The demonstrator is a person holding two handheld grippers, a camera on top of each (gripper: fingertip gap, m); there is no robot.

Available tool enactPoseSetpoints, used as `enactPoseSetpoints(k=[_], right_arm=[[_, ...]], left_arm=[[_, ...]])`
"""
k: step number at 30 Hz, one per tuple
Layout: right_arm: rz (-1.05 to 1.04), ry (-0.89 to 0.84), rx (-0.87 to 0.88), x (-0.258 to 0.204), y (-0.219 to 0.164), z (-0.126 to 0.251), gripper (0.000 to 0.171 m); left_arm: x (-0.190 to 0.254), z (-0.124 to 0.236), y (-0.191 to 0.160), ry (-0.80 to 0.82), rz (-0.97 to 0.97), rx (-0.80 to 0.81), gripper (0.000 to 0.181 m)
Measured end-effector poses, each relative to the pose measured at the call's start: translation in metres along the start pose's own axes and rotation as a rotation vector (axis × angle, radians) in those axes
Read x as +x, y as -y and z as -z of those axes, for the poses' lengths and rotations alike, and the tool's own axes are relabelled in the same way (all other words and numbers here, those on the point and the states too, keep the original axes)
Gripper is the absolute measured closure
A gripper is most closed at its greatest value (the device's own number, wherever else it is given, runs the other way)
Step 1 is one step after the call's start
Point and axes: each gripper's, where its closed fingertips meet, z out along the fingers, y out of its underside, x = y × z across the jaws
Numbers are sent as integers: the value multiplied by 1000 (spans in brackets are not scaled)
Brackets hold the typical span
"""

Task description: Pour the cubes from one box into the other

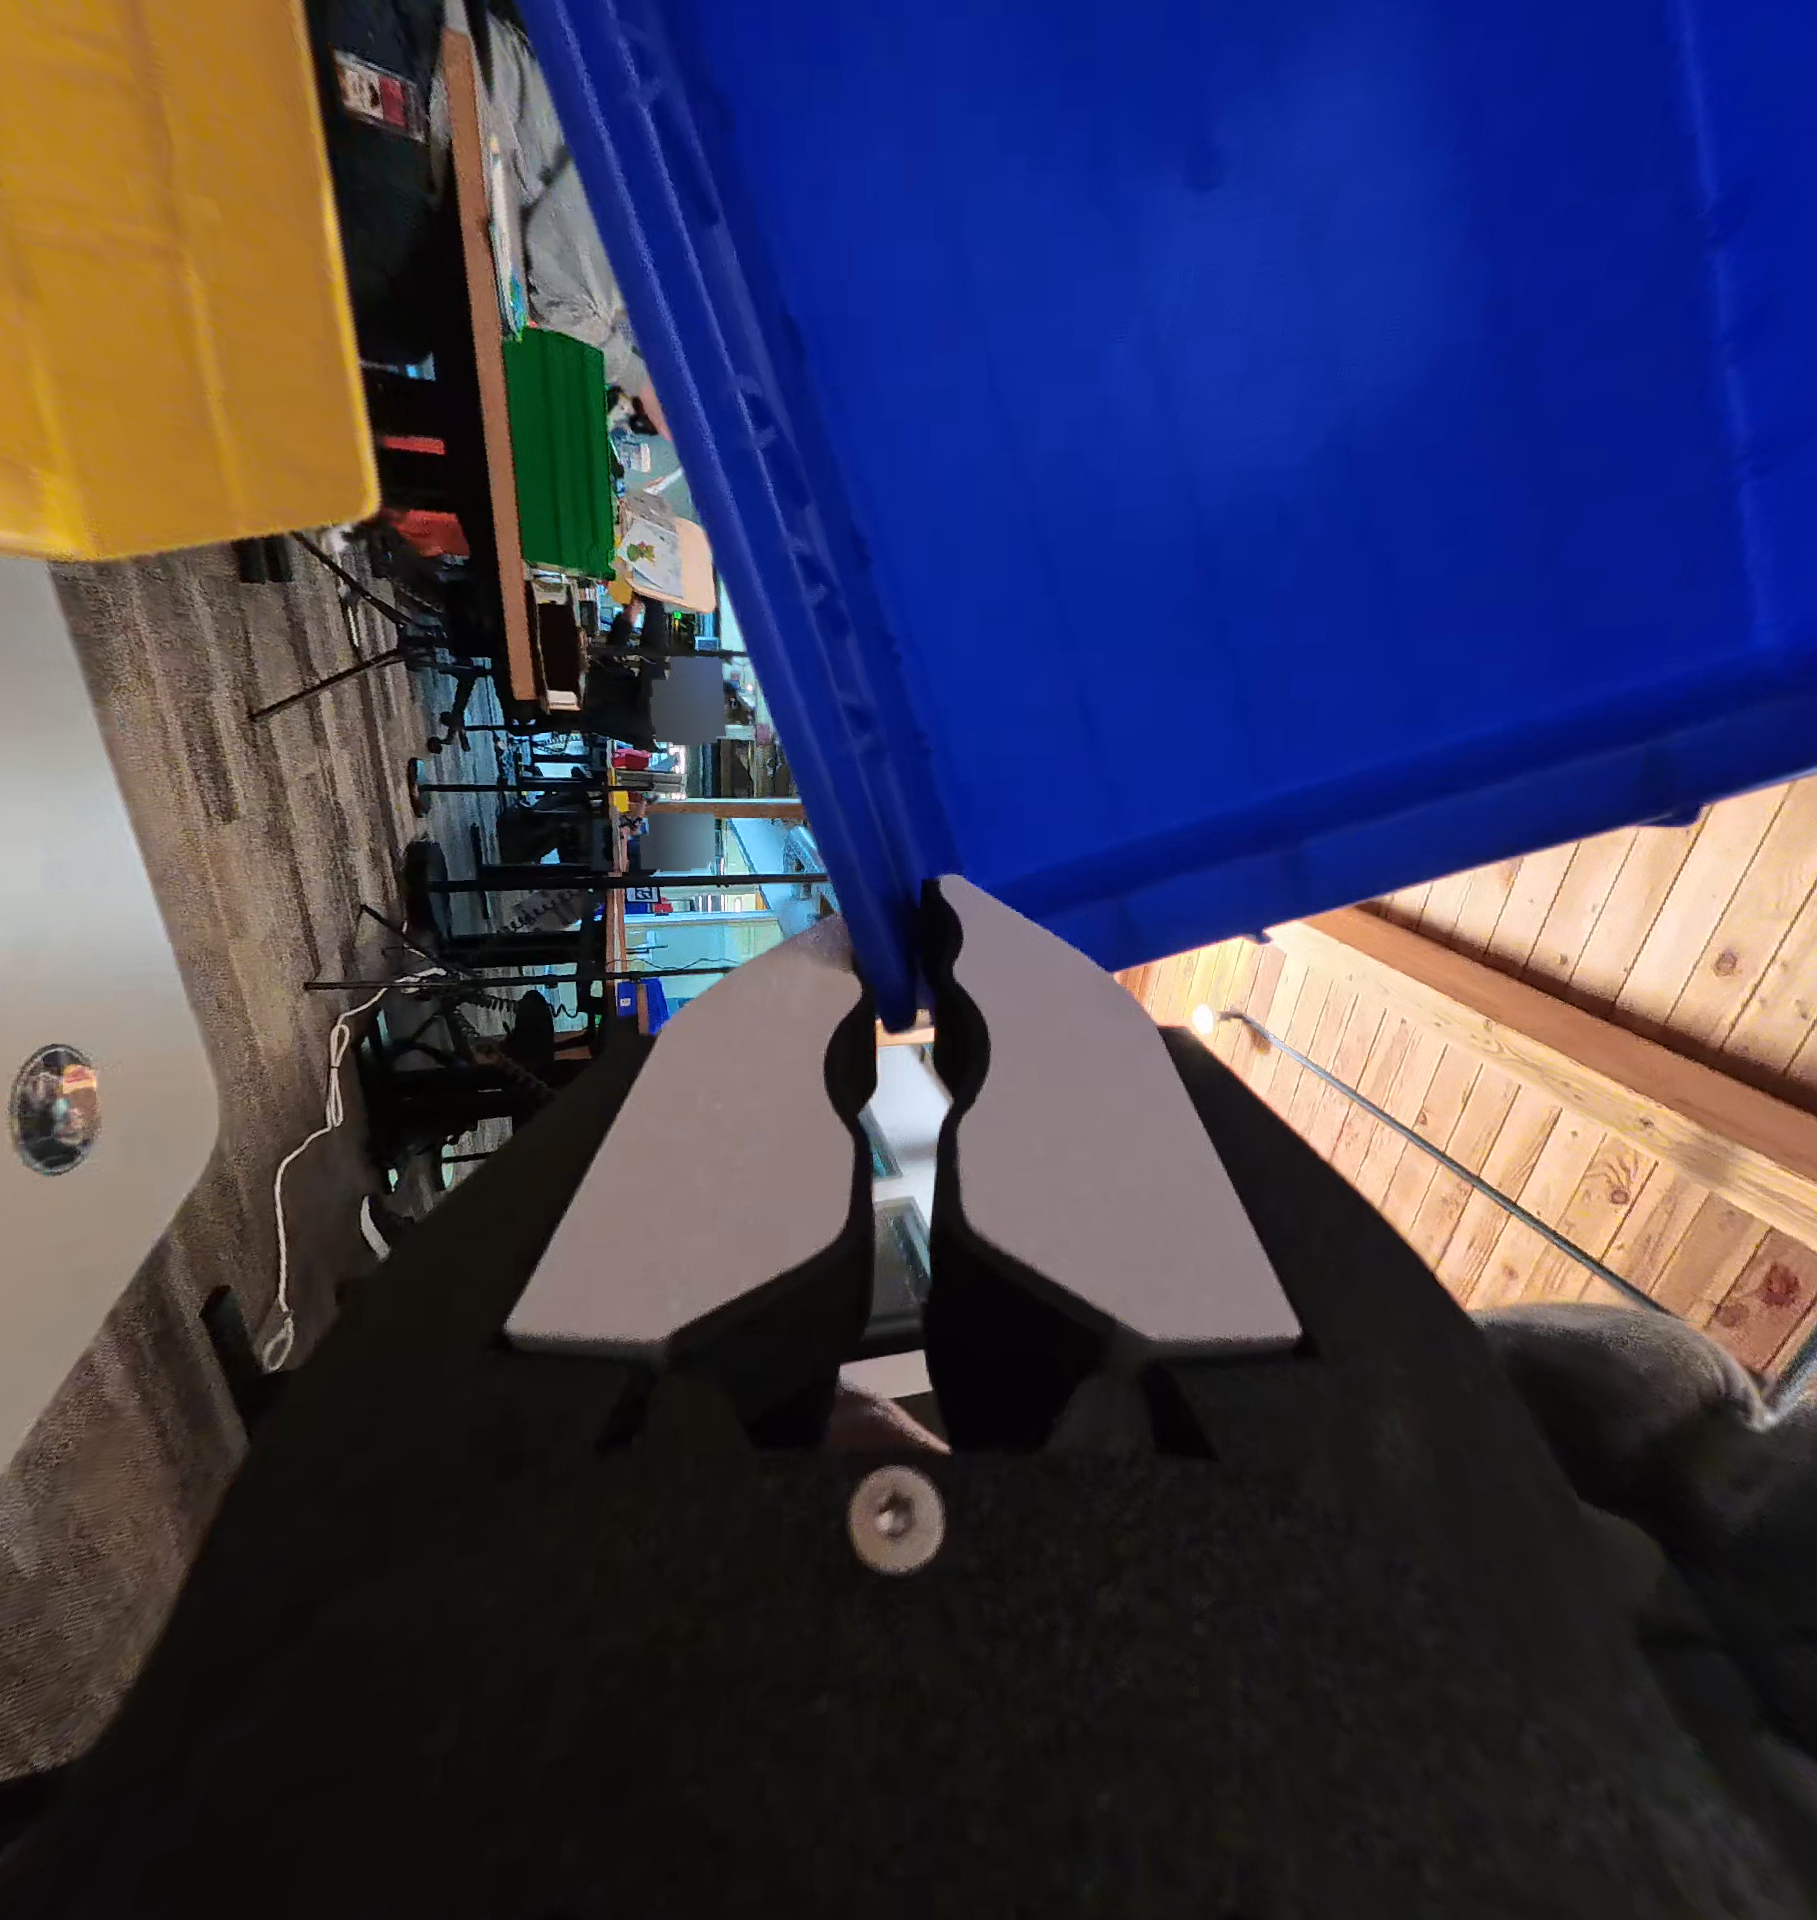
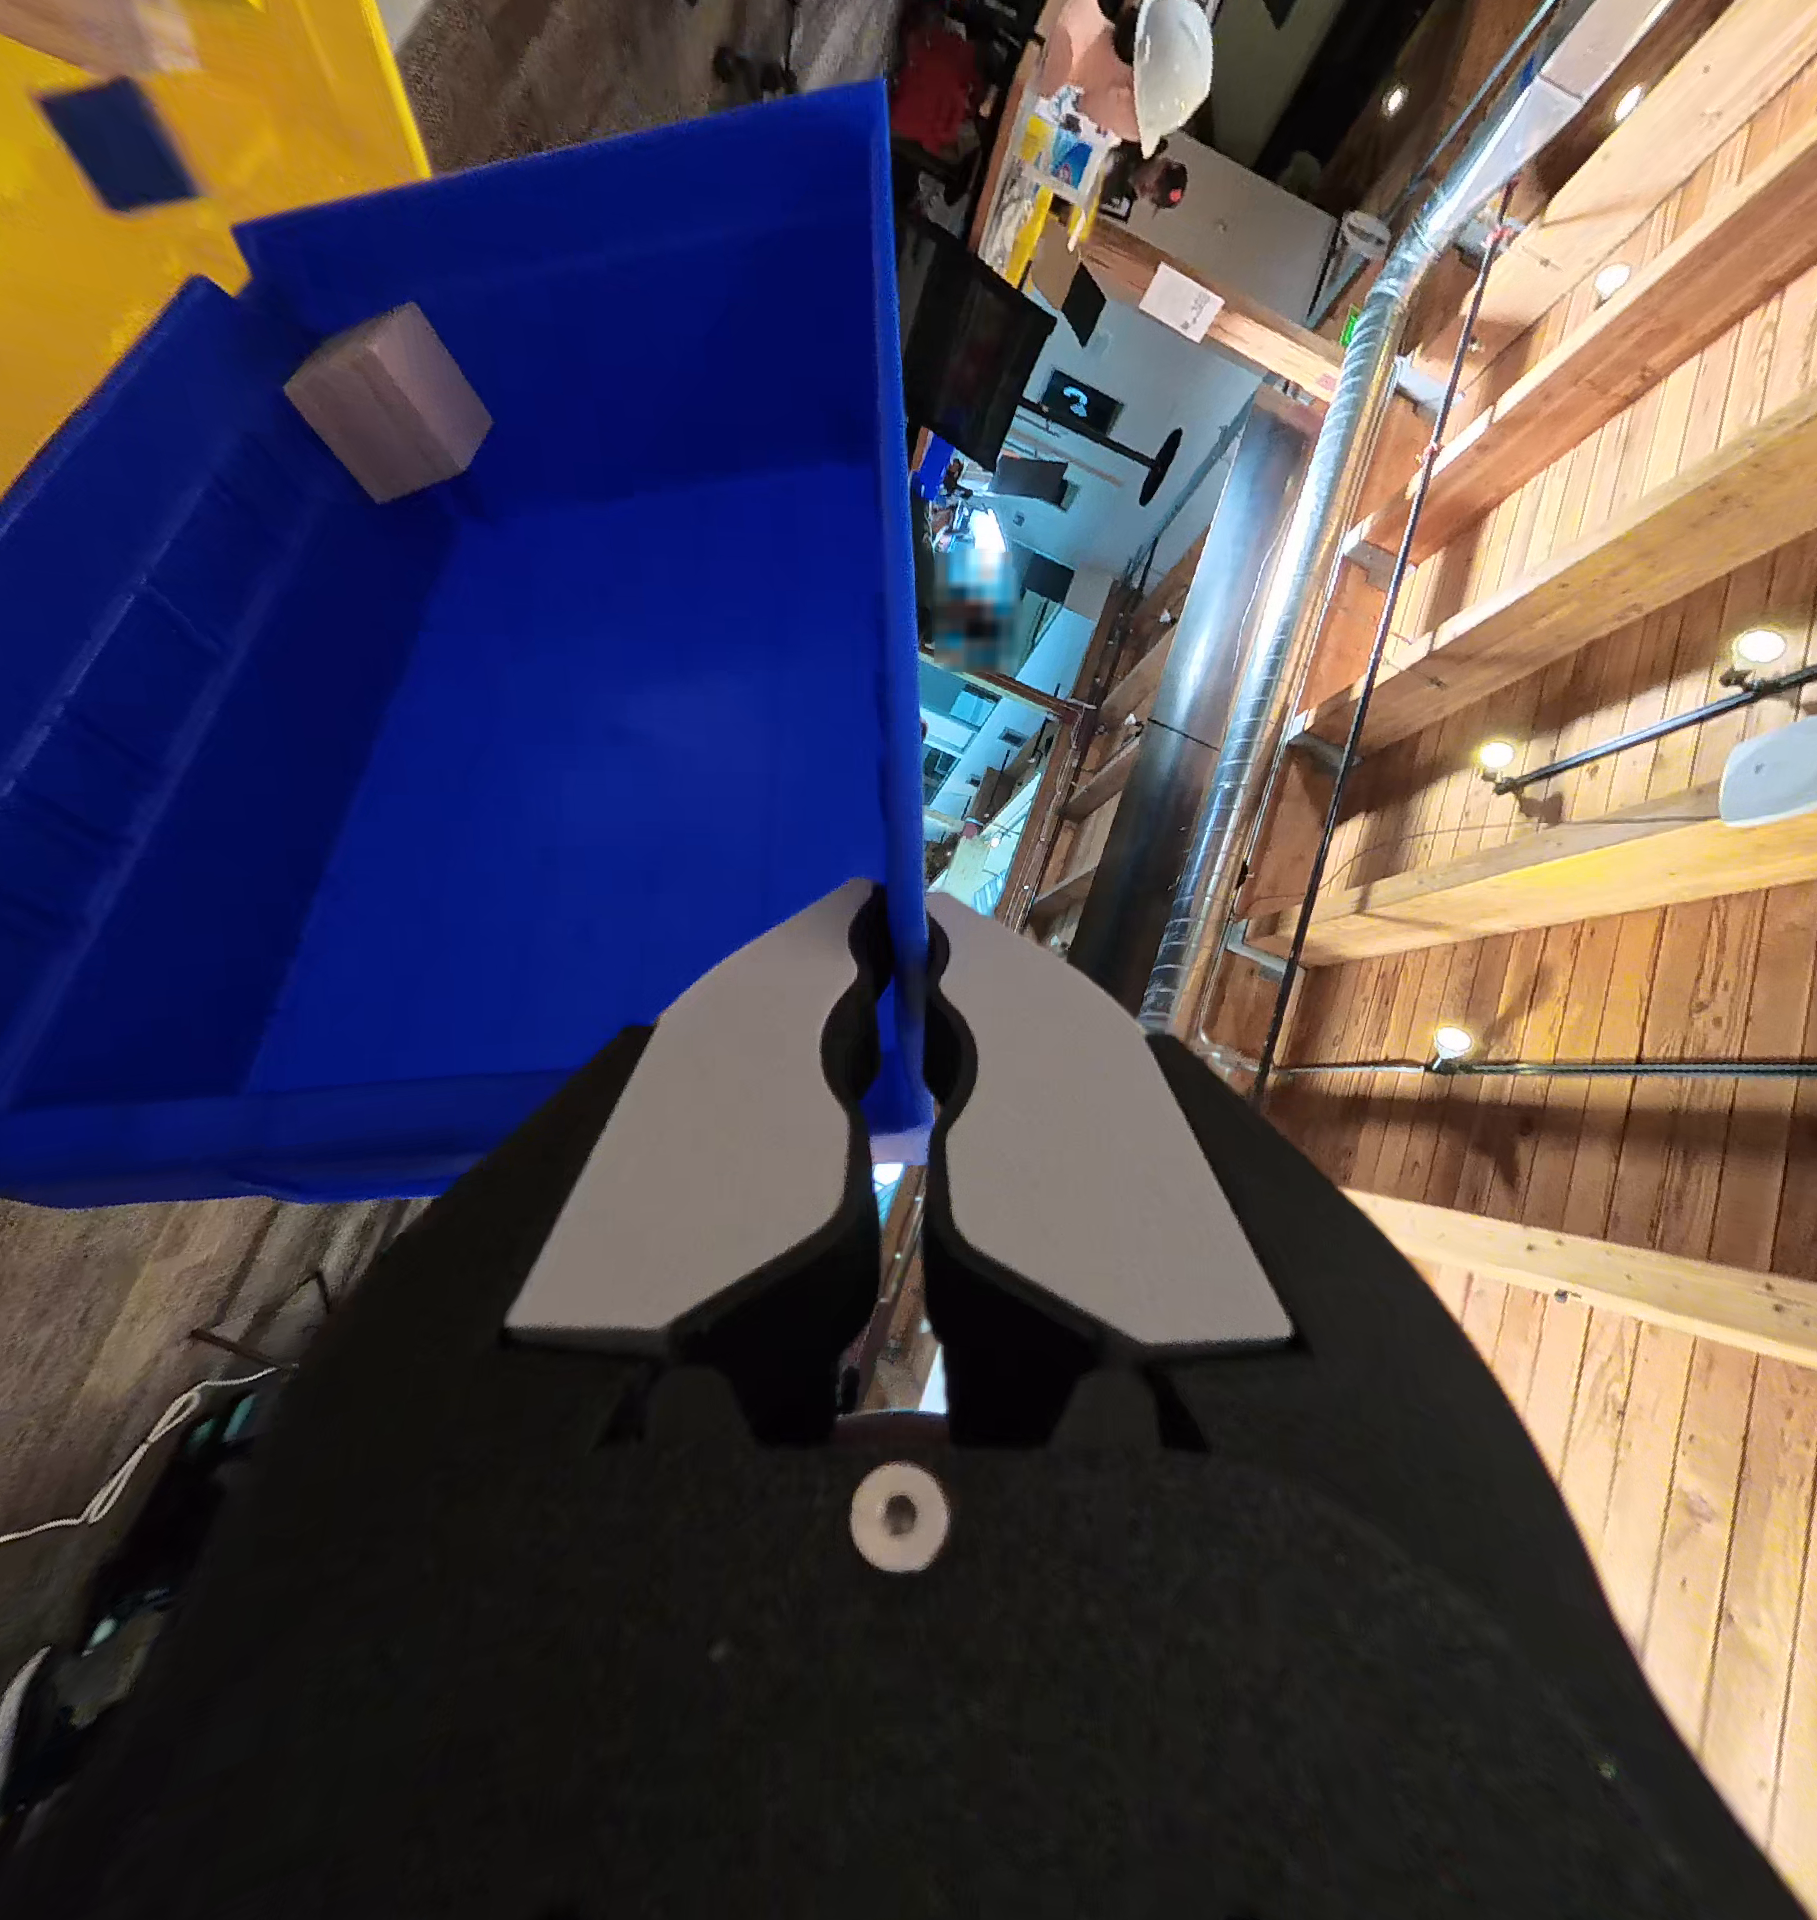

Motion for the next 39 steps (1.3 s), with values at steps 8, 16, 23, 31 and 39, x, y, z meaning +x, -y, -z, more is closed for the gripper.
enactPoseSetpoints(k=[8, 16, 23, 31, 39], right_arm=[[-38, -60, -19, 4, -21, 12, 168], [194, -120, 14, -13, 21, 29, 169], [292, -154, 20, -20, 34, 34, 170], [343, -180, 0, -12, 33, 38, 169], [-195, -115, 151, 25, -12, 70, 169]], left_arm=[[9, -14, -24, -42, -19, -108, 176], [-1, 1, -11, -164, 132, -67, 177], [-4, -3, -8, -192, 183, -44, 177], [8, -7, -11, -259, 205, -51, 177], [35, 53, -1, -22, -174, -25, 178]])
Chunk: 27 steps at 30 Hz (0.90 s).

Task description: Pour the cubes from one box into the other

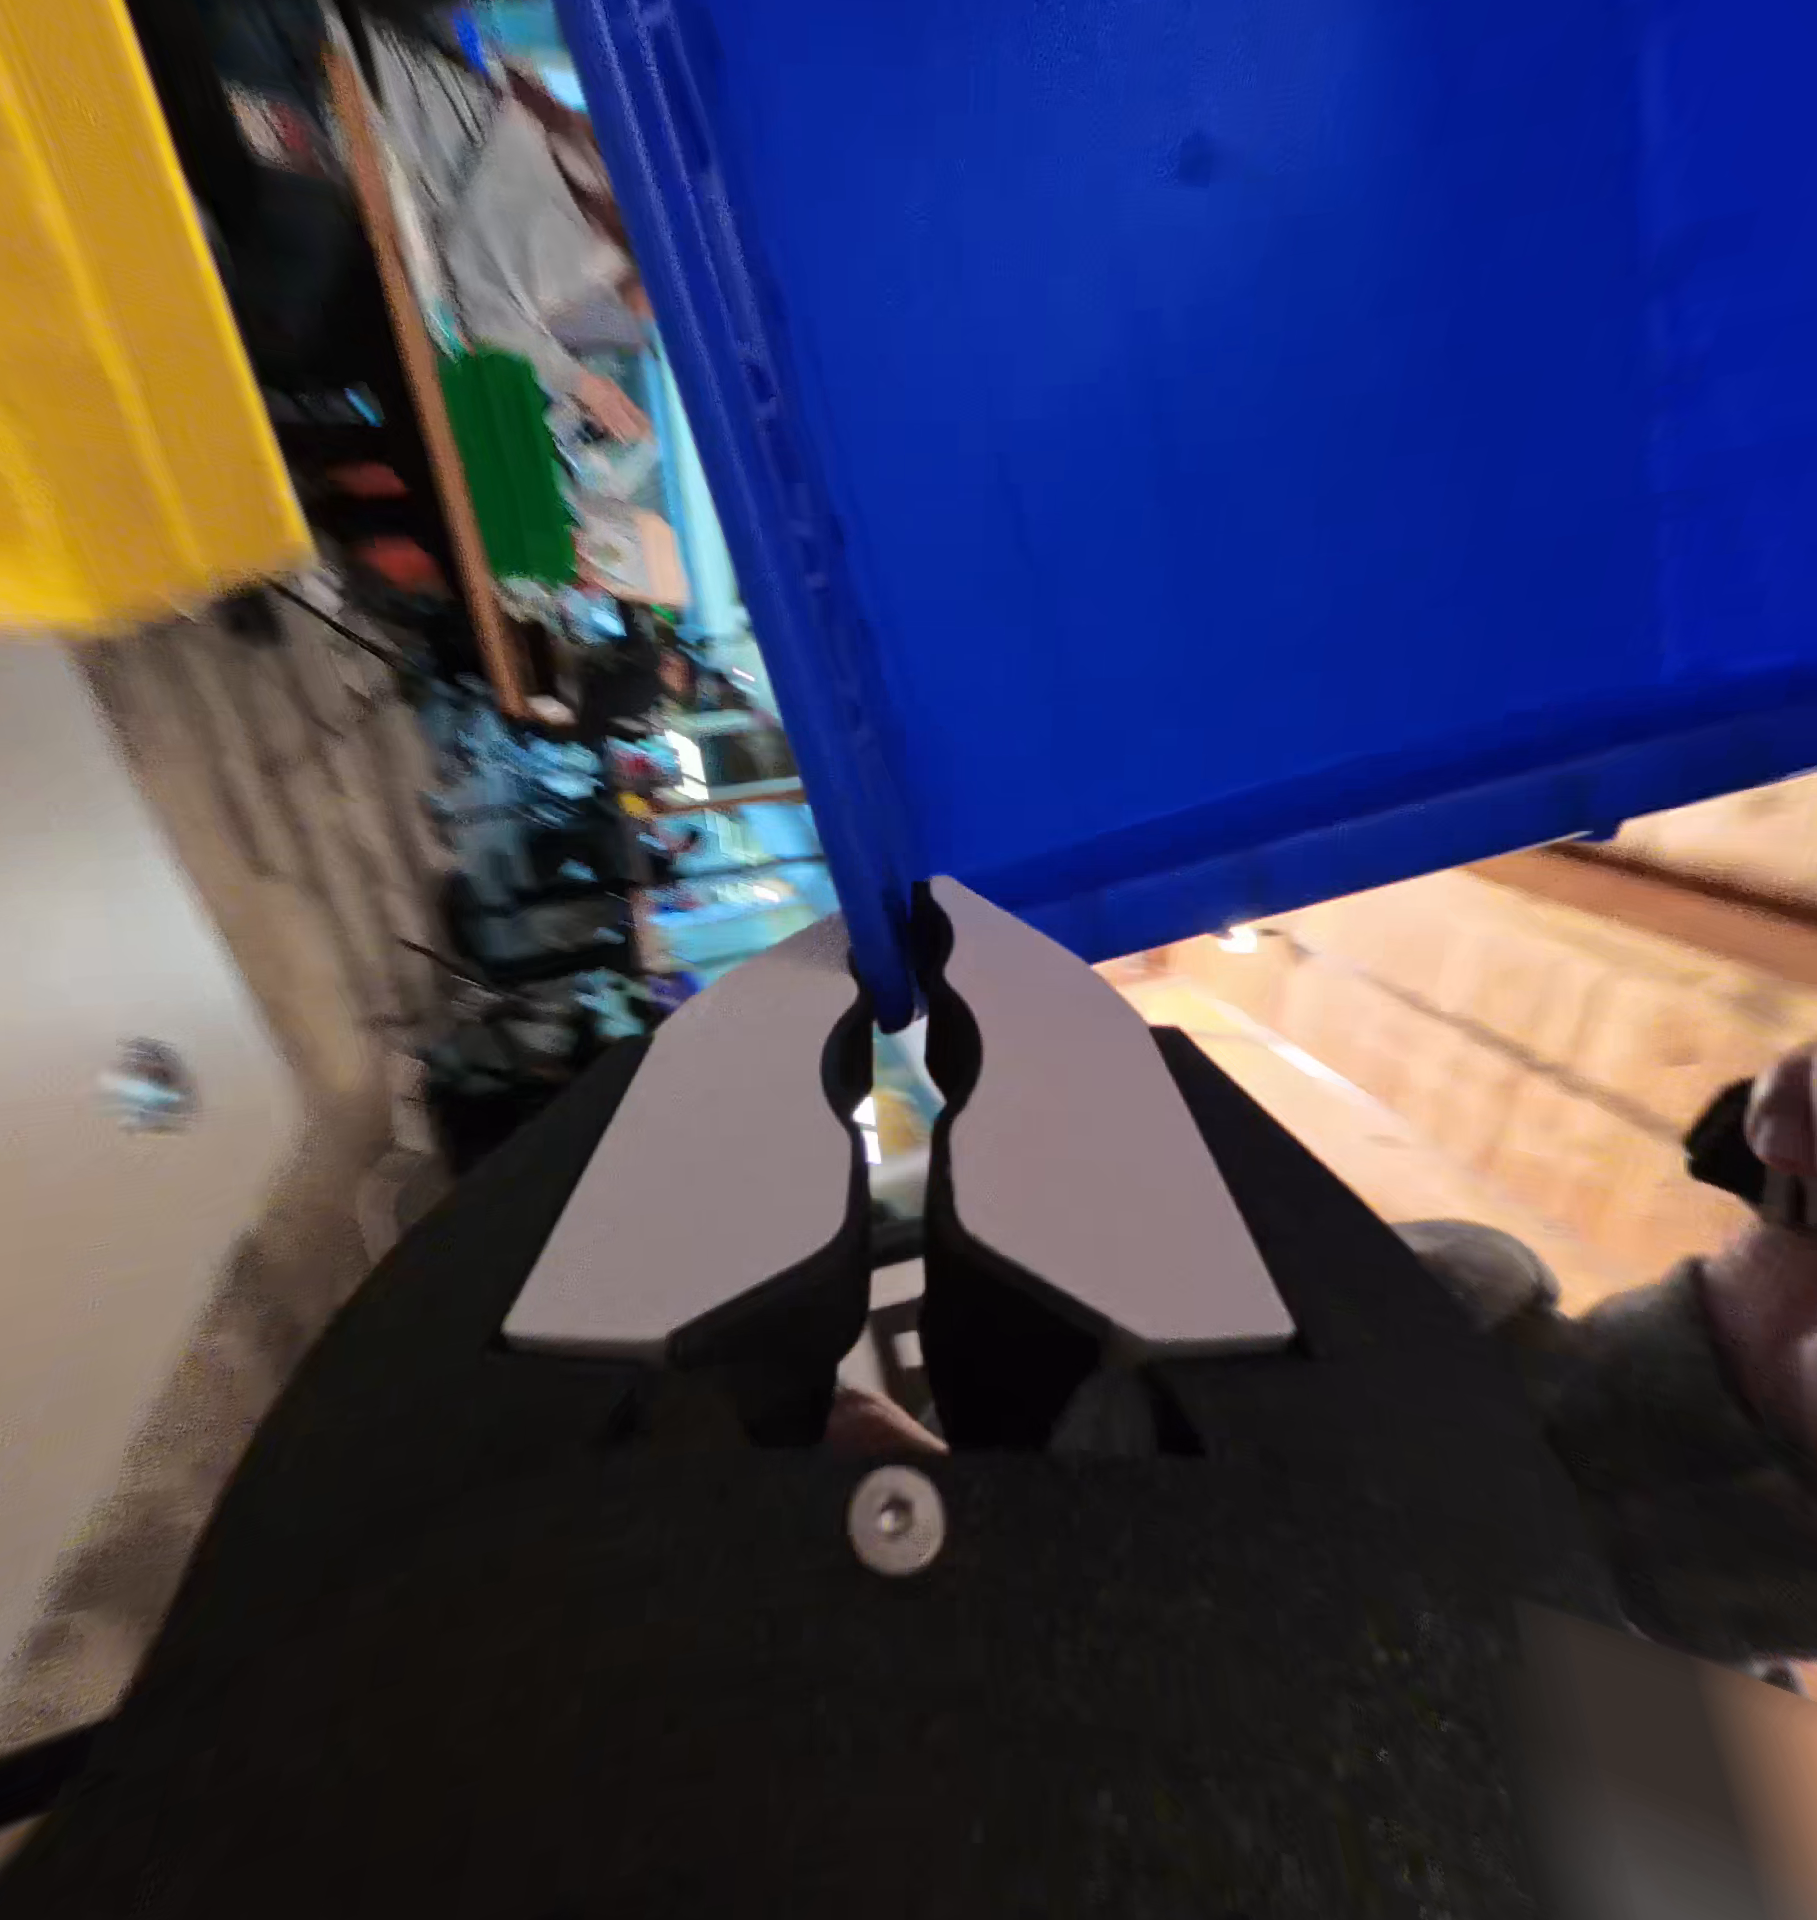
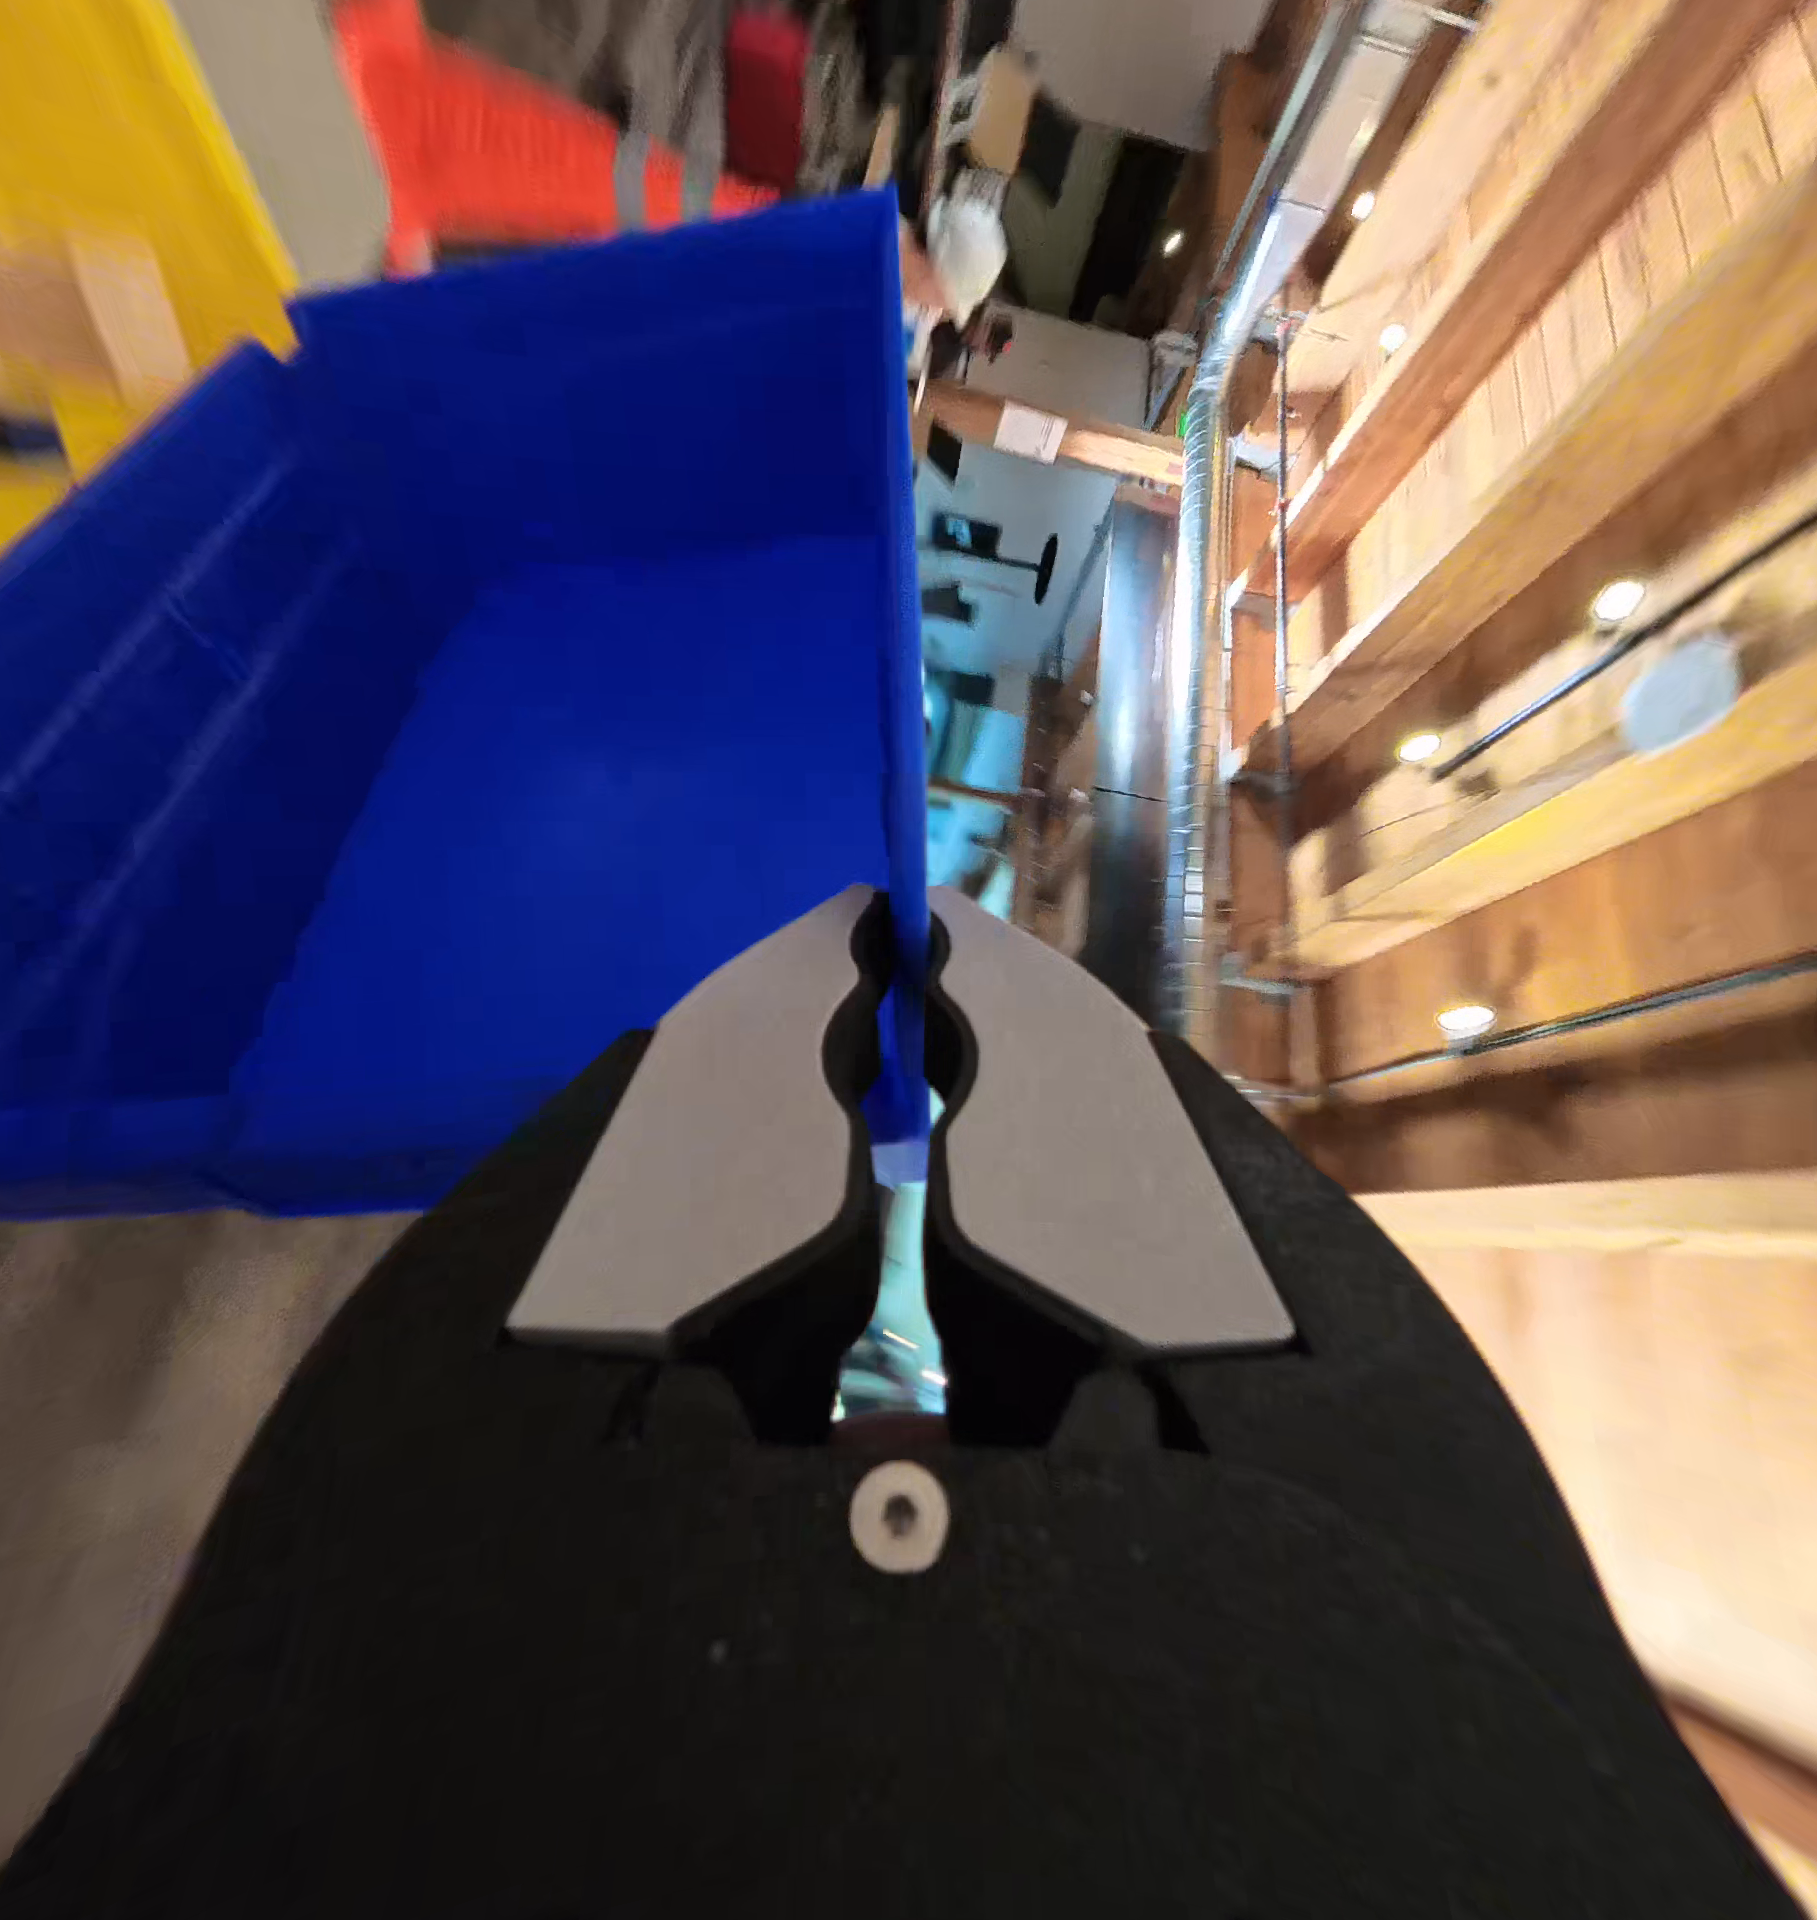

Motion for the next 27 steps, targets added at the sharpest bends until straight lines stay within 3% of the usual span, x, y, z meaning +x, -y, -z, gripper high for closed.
enactPoseSetpoints(k=[2, 5, 9, 13, 16, 19, 21, 23, 27], right_arm=[[-304, -21, 149, 18, 9, 26, 169], [-690, -47, 385, 25, 49, 63, 169], [-1078, 39, 707, 4, 155, 101, 168], [-1475, 415, 861, -66, 287, 146, 168], [-1538, 678, 819, -137, 375, 189, 167], [-1536, 954, 747, -191, 428, 219, 166], [-1509, 971, 754, -207, 447, 224, 165], [-1453, 912, 735, -212, 452, 220, 166], [-1472, 1128, 649, -238, 461, 218, 165]], left_arm=[[23, 51, 35, 124, -250, 92, 178], [70, 155, 98, 362, -593, 290, 178], [127, 317, 155, 769, -935, 512, 178], [164, 485, 172, 1199, -1102, 694, 179], [171, 583, 179, 1489, -1125, 782, 179], [152, 643, 190, 1614, -1074, 750, 179], [133, 665, 195, 1644, -1052, 750, 179], [120, 672, 199, 1589, -1049, 768, 179], [94, 682, 200, 1591, -974, 767, 179]])
